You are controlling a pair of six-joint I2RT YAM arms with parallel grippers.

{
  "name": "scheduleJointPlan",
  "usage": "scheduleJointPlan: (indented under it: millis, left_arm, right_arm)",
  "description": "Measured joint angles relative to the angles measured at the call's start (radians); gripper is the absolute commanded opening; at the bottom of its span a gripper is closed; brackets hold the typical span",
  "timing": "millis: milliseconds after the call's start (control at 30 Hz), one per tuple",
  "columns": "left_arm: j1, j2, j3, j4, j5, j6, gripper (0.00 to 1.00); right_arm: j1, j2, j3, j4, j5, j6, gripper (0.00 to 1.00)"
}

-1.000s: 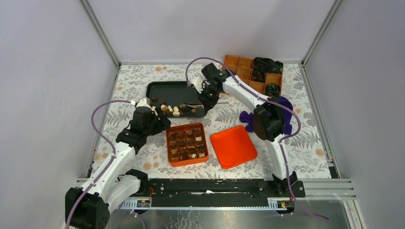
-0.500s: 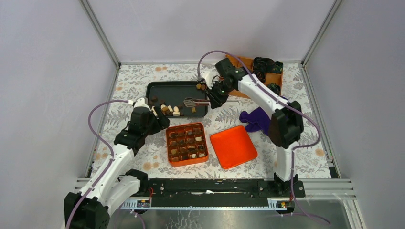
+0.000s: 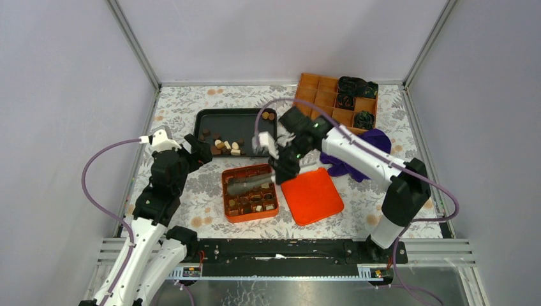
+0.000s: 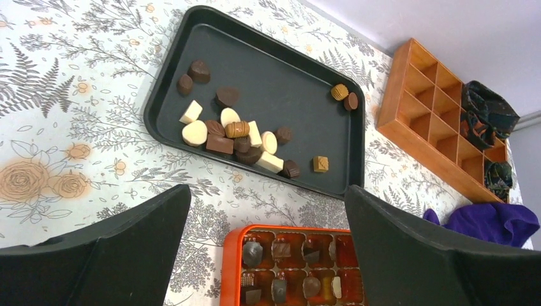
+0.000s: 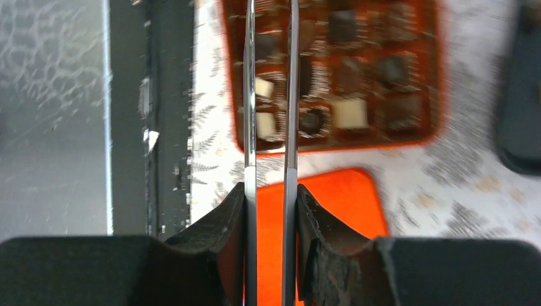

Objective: Pack the chocolate
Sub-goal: Place the fake chocolate in the packing box.

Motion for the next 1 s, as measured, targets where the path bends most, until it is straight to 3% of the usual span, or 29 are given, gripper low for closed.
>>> scheduleJointPlan:
  millis: [167,500,700,900,1000]
  left_arm:
    - [0.000,-0.007,0.010,-0.013,-0.029,-0.001,0.99]
    - [0.000,-0.081,-0.001,-0.042,-0.037,-0.044,0.99]
    - [0.000,-0.070,-0.003,-0.043,-0.037,-0.052,0.99]
    - [0.000,-0.065,-0.003,-0.043,-0.037,-0.054,0.99]
    - [0.000,-0.064,-0.003,-0.043,-0.037,-0.055,0.99]
  right_arm:
    - [0.166,0.001,-0.053,-0.008,0.030,-0.030,0.10]
    - [0.209,0.025,-0.053,0.027,0.141,-0.029,0.14]
    - [0.233,0.057,-0.053,0.037,0.182,-0.020,0.25]
    - [0.247,0.062,-0.055,0.042,0.205,-0.016,0.42]
    - [0.247,0.062,-0.060,0.050,0.209,-0.014,0.45]
